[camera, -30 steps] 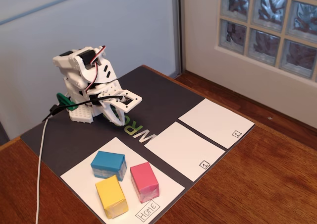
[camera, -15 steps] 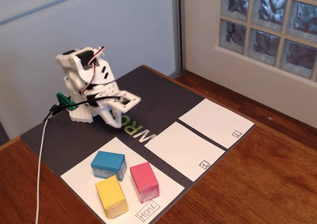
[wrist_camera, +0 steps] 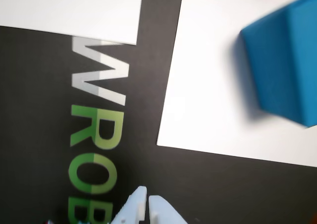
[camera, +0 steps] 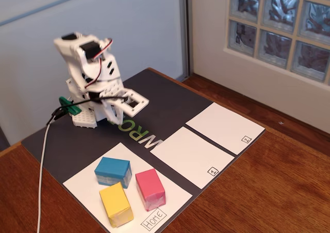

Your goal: Move box blue to zone 2

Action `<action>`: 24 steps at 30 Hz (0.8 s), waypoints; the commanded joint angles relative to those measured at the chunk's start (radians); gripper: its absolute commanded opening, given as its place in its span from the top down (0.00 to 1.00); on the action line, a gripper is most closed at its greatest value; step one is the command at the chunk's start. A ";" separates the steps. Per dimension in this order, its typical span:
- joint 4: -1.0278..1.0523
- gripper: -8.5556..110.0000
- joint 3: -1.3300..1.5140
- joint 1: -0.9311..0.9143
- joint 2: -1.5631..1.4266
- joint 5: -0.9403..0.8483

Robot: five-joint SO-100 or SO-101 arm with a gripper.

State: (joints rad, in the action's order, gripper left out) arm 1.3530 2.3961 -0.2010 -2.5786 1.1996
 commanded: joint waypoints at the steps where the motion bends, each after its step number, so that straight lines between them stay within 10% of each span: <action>1: 0.057 0.93 -0.345 -0.012 0.227 -0.086; 15: 0.359 0.93 -0.996 -0.230 0.756 -0.769; 24: 0.302 0.93 -0.983 -0.357 0.850 -0.819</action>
State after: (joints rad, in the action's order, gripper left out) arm 1.6828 1.4450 -0.5369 -1.7349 0.3743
